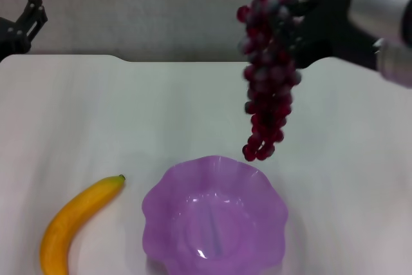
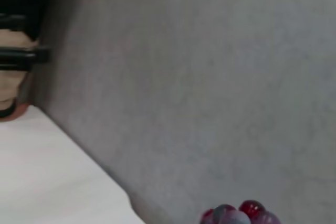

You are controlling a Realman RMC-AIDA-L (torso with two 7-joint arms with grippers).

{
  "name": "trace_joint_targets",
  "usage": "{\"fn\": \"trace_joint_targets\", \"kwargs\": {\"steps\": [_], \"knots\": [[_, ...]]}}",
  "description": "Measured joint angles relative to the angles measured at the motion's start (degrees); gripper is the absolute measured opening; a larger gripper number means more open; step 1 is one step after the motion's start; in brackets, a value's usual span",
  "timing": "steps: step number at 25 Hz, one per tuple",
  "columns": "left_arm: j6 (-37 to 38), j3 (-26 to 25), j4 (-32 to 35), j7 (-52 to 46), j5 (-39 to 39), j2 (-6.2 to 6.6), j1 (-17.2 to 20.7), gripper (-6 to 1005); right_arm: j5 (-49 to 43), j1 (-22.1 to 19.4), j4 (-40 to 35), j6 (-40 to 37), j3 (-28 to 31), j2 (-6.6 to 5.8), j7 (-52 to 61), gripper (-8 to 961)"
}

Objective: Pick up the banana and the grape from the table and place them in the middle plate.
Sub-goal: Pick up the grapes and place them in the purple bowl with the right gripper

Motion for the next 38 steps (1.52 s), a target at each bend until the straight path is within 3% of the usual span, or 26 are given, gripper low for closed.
{"fn": "trace_joint_targets", "kwargs": {"steps": [13, 24, 32, 38], "knots": [[0.03, -0.14, 0.3, -0.08, 0.0, 0.0, -0.27, 880, -0.84, 3.16, 2.82, 0.05, -6.62, 0.05, 0.85, 214], [0.17, -0.13, 0.47, -0.71, 0.0, -0.08, -0.64, 880, 0.61, 12.83, 19.11, -2.62, -12.44, 0.07, 5.74, 203], [0.21, -0.13, 0.48, -0.79, 0.0, -0.09, -0.71, 879, 8.79, 16.91, 29.24, -7.28, -14.39, -0.09, 4.49, 190], [0.5, -0.13, 0.56, -0.79, 0.0, -0.09, -0.82, 879, 20.07, 21.5, 42.17, -11.32, -14.74, -0.09, 0.18, 187]]}}
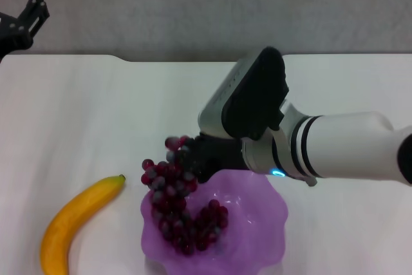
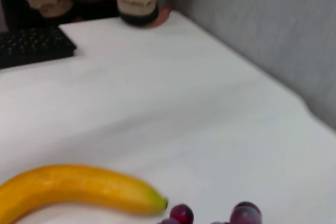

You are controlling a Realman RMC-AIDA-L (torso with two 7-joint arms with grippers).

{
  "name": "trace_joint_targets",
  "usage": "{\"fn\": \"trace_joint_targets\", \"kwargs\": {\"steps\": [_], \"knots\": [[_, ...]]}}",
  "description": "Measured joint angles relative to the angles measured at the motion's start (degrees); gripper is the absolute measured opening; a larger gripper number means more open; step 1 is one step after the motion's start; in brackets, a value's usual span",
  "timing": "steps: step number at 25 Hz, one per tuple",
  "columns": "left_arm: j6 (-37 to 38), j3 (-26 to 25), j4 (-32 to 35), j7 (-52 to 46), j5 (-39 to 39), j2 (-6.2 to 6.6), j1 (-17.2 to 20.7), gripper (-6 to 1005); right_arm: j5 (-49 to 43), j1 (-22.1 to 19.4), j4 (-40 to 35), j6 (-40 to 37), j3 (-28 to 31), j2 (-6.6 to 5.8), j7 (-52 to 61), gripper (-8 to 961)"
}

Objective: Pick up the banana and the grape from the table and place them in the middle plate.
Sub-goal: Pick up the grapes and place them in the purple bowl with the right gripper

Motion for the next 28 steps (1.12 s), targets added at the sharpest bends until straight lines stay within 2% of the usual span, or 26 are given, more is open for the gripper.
{"fn": "trace_joint_targets", "kwargs": {"steps": [4, 11, 28], "knots": [[0.21, 0.14, 0.0, 0.0, 0.0, 0.0, -0.08, 879, 6.6, 0.47, 5.93, -3.02, -0.68, 0.11, -4.21, 184], [0.34, 0.29, 0.01, 0.0, -0.69, 0.0, -0.15, 880, 14.83, 1.53, 10.58, -3.64, -2.06, 0.2, -9.63, 179], [0.56, 0.44, 0.0, 0.14, -0.71, 0.0, -0.42, 879, 17.4, 2.85, 13.86, -5.22, -6.46, 0.31, -10.84, 157]]}}
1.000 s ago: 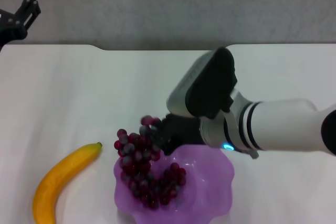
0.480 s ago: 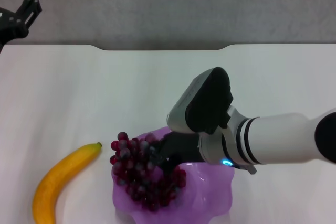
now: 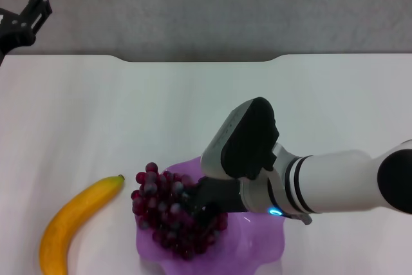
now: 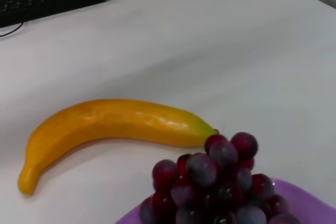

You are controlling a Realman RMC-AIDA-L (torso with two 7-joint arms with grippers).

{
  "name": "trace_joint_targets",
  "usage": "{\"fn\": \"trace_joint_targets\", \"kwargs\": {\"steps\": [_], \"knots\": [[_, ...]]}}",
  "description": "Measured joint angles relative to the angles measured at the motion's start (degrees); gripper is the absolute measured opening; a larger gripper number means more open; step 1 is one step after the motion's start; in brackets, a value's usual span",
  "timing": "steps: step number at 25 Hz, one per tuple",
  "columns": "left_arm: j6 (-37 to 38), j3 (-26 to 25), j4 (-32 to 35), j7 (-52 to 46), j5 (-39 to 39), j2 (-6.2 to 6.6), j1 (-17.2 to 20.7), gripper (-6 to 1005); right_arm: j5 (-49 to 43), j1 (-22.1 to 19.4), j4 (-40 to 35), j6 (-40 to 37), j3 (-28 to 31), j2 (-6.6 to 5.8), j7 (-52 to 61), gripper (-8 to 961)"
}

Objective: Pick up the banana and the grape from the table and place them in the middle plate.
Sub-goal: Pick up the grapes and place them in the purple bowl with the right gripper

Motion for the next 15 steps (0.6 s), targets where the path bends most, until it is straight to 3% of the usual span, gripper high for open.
{"fn": "trace_joint_targets", "kwargs": {"steps": [11, 15], "knots": [[0.62, 0.08, -0.07, 0.21, 0.0, 0.09, 0.37, 880, 0.32, -1.48, -3.62, -0.52, -2.24, -0.15, -1.7, 154], [0.61, 0.02, -0.09, 0.21, 0.0, 0.09, 0.6, 880, 0.1, -2.57, -5.01, -0.03, -2.21, -0.25, -2.77, 307]]}}
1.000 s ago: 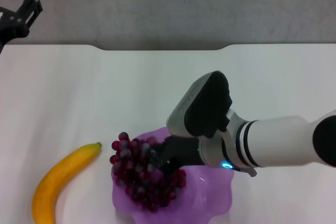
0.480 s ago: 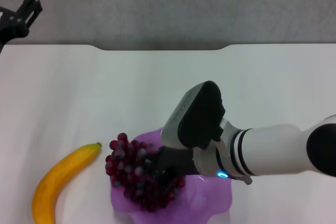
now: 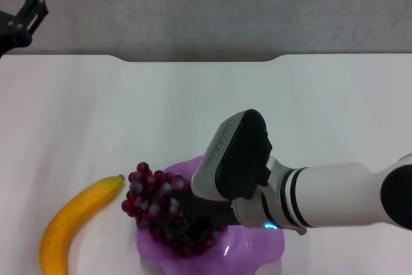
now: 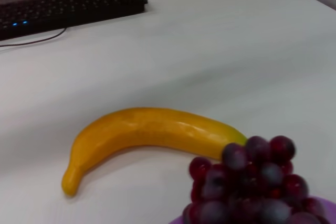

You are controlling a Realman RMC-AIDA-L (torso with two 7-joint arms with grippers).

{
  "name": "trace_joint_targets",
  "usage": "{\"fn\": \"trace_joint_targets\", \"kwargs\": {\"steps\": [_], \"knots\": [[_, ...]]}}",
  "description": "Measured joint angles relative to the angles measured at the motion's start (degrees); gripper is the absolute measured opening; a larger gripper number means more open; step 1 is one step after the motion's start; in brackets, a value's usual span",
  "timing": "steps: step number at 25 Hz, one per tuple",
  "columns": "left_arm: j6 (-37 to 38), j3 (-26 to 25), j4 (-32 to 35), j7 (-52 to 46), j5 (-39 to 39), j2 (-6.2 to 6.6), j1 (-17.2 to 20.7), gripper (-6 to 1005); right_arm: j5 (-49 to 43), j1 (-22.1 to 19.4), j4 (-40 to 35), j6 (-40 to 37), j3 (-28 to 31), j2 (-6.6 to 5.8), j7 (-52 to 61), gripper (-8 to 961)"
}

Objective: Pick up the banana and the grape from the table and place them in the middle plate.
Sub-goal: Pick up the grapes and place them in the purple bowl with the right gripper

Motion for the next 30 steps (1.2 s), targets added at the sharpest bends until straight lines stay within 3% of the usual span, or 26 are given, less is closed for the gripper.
{"fn": "trace_joint_targets", "kwargs": {"steps": [4, 9, 30], "knots": [[0.0, -0.04, -0.14, 0.0, 0.11, 0.0, 0.21, 880, -0.22, -0.74, -0.94, 0.29, 0.15, -0.07, -0.39, 472], [0.0, -0.17, -0.33, 0.02, 0.27, 0.0, 0.43, 880, -0.43, -1.46, -2.59, 2.05, 0.78, -0.26, -1.07, 528], [-0.01, -0.47, -0.53, 0.17, 0.53, 0.0, 0.54, 880, -10.81, -11.3, -20.1, 10.63, 6.15, -0.36, -4.54, 528]]}}
